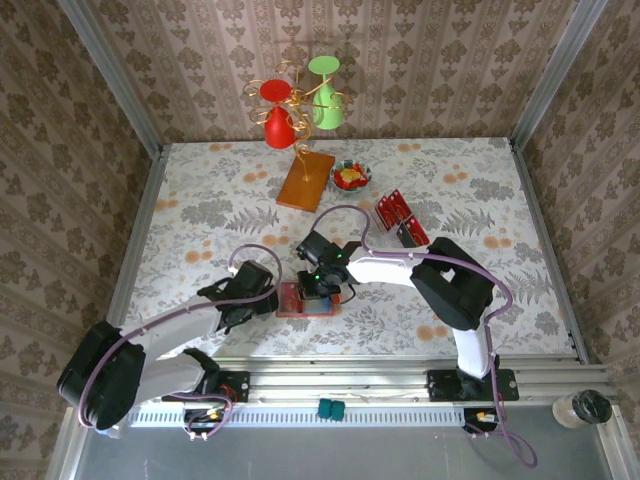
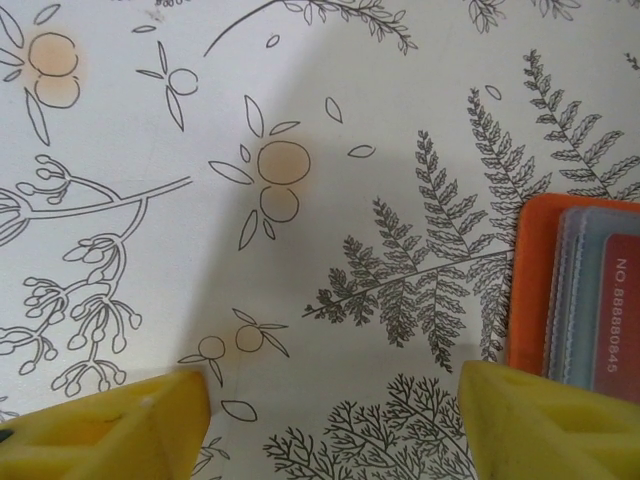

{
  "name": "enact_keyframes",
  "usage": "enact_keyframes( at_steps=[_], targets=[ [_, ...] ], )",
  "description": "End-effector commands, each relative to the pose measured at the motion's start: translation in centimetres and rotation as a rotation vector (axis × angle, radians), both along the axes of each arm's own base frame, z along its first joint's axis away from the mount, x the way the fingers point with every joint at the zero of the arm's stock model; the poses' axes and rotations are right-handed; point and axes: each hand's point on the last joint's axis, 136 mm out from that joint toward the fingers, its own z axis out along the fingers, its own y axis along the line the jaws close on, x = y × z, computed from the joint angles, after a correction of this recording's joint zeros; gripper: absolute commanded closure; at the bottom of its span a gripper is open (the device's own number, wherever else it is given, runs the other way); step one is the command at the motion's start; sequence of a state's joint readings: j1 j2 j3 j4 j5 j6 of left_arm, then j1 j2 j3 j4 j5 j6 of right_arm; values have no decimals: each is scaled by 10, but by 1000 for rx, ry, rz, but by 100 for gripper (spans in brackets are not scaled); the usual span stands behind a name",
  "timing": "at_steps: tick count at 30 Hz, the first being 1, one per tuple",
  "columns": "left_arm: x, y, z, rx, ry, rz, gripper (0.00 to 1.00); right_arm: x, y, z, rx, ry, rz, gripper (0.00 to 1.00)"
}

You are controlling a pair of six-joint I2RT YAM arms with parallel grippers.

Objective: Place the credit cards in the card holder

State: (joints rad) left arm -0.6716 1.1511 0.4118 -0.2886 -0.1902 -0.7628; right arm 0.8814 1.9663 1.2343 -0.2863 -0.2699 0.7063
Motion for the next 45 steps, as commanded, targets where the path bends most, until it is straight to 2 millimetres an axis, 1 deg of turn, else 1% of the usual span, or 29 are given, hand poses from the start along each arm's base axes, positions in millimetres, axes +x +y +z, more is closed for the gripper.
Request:
enact_keyframes(
  at_steps=[1, 9, 14, 16, 19, 28, 32, 35, 41, 45],
  targets=[
    [-10, -6, -17, -19, 70, -36, 32, -5, 7, -5, -10, 25, 19, 100],
    [-10, -11, -21, -25, 71, -51, 32, -6, 16, -5, -3, 33, 31, 100],
    [-10, -12, -20, -26, 68, -54, 32, -6, 17, 3, 5, 26, 38, 100],
    [-10, -11, -20, -25, 66, -53, 32, -5, 14, 9, 5, 12, 35, 99],
    [-9, -11, -18, -27, 58, -50, 32, -3, 5, 14, -12, -12, 28, 99],
    [-4, -18, -9, -43, 36, -59, 32, 0, -34, -1, -59, -3, -33, 99],
    [-3, -21, -7, -47, 32, -66, 32, 3, -44, 0, -60, -4, -51, 99],
    [-3, -22, -7, -47, 33, -69, 32, 5, -43, 5, -49, -11, -43, 99],
    [-3, -27, -7, -48, 34, -80, 32, 6, -36, 23, -11, -31, -30, 99],
    [-1, -32, -6, -50, 30, -92, 32, 4, -34, 30, 1, -40, -27, 99]
  ],
)
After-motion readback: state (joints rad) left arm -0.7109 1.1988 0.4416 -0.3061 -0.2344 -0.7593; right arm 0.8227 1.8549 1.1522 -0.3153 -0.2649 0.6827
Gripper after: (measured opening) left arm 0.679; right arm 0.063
